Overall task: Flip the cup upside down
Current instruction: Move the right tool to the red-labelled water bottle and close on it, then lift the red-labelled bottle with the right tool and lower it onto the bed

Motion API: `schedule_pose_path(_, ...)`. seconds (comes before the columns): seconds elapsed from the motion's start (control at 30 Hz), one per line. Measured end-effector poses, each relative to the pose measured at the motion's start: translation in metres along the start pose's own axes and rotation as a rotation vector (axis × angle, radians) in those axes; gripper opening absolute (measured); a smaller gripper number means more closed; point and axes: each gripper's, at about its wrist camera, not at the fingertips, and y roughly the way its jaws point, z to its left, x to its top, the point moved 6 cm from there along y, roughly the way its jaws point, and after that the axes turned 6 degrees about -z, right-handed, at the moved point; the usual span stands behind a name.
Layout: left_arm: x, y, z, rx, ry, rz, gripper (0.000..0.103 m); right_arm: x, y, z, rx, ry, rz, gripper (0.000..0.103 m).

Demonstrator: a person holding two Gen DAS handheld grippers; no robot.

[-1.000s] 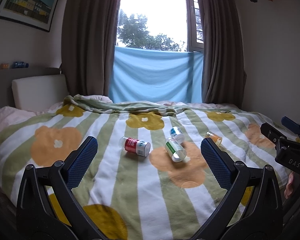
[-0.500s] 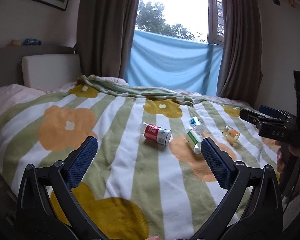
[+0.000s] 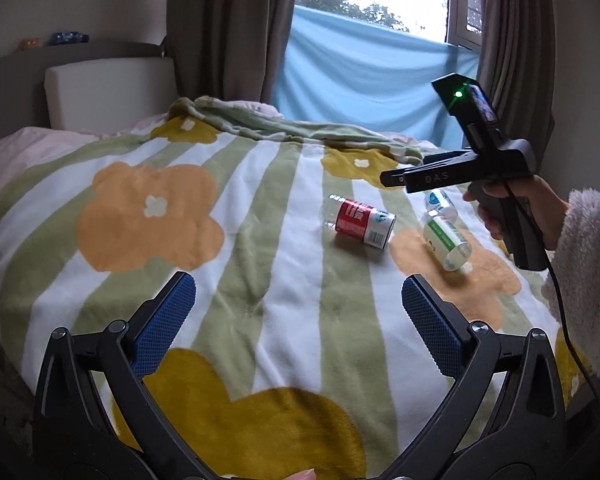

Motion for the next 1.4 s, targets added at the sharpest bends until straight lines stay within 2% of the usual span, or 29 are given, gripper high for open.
schedule_pose_path(0.1, -0.006, 0.009, 0.009, 0.024, -0.007, 0.02, 0.103, -0.003, 0.044, 0.001, 0.024, -0.009, 0.086, 0.096)
schedule_pose_path(0.2, -0.009, 0.015, 0.017, 0.032, -0.022, 0.035, 0.103, -0.009, 0.08, 0.012, 0.01, -0.098, 0.173, 0.096)
schedule_pose_path(0.37, -0.014, 0.022, 0.03, 0.041, -0.037, 0.055, 0.103, -0.014, 0.118, 0.023, 0.005, -0.173, 0.268, 0.095)
schedule_pose_path(0.5, -0.017, 0.027, 0.038, 0.053, -0.058, 0.072, 0.103, -0.017, 0.139, 0.026, -0.005, -0.171, 0.326, 0.083)
schedule_pose_path(0.57, -0.019, 0.029, 0.04, 0.048, -0.071, 0.08, 0.103, -0.019, 0.146, 0.024, -0.026, -0.168, 0.339, 0.08)
schedule_pose_path(0.7, -0.019, 0.029, 0.039, 0.044, -0.075, 0.083, 0.103, -0.019, 0.146, 0.017, -0.067, -0.16, 0.342, 0.064)
schedule_pose_path(1.07, -0.017, 0.025, 0.031, 0.031, -0.067, 0.08, 0.103, -0.013, 0.133, 0.008, -0.053, -0.08, 0.289, 0.063)
schedule_pose_path(1.23, -0.012, 0.021, 0.026, 0.017, -0.069, 0.075, 0.103, -0.005, 0.108, 0.006, -0.042, -0.054, 0.251, 0.063)
schedule_pose_path(1.4, -0.006, 0.008, 0.014, -0.002, -0.053, 0.059, 0.103, -0.006, 0.062, 0.005, -0.015, -0.025, 0.233, 0.063)
